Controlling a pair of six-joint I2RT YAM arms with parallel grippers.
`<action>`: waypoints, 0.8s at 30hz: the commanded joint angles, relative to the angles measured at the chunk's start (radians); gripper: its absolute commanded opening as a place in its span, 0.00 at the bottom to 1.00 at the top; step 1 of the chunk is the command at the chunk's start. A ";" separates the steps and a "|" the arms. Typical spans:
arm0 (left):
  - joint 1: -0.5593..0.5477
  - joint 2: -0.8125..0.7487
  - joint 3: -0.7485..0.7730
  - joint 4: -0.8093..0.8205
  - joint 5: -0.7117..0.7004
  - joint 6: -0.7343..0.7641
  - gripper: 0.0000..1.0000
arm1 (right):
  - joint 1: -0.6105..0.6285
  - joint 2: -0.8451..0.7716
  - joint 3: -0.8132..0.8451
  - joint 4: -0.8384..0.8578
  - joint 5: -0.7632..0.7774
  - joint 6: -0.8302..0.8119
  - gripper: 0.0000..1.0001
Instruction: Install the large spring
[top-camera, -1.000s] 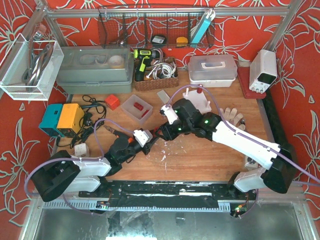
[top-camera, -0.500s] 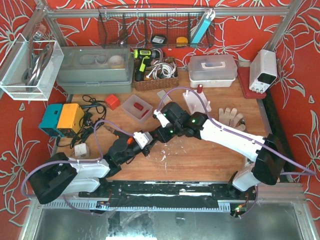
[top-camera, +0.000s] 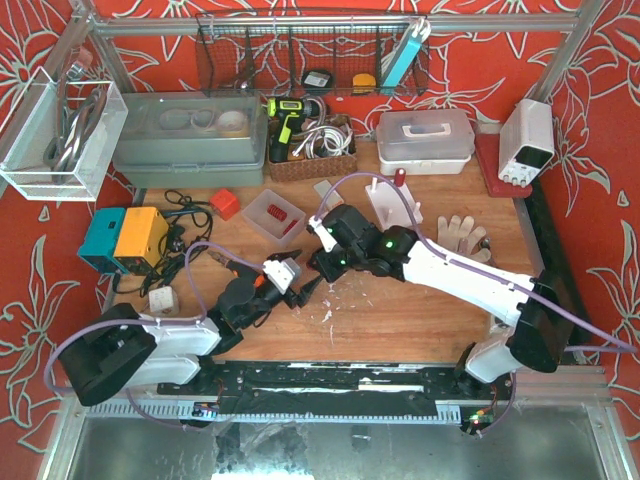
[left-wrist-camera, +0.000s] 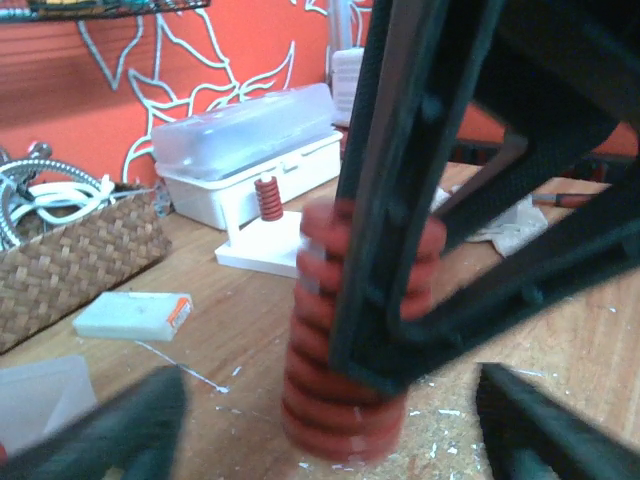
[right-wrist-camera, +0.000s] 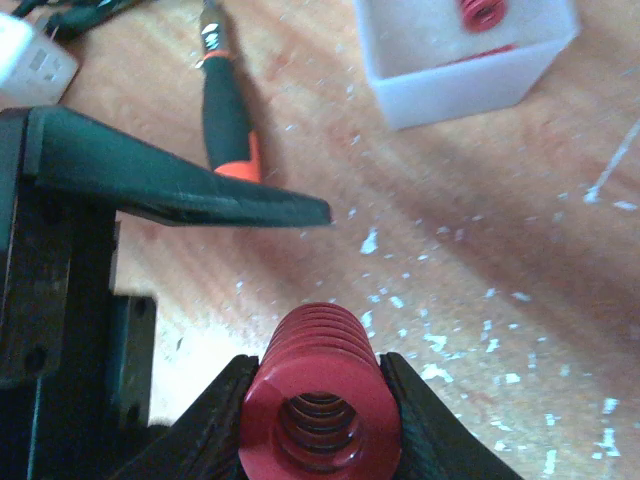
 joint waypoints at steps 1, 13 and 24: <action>-0.002 0.031 0.014 0.064 -0.075 -0.054 0.96 | 0.000 -0.064 -0.004 0.053 0.181 0.005 0.00; -0.002 0.040 0.058 -0.025 -0.296 -0.176 1.00 | -0.214 0.037 0.066 0.119 0.395 -0.046 0.00; 0.001 -0.088 0.054 -0.168 -0.514 -0.319 1.00 | -0.423 0.301 0.284 0.084 0.433 -0.086 0.00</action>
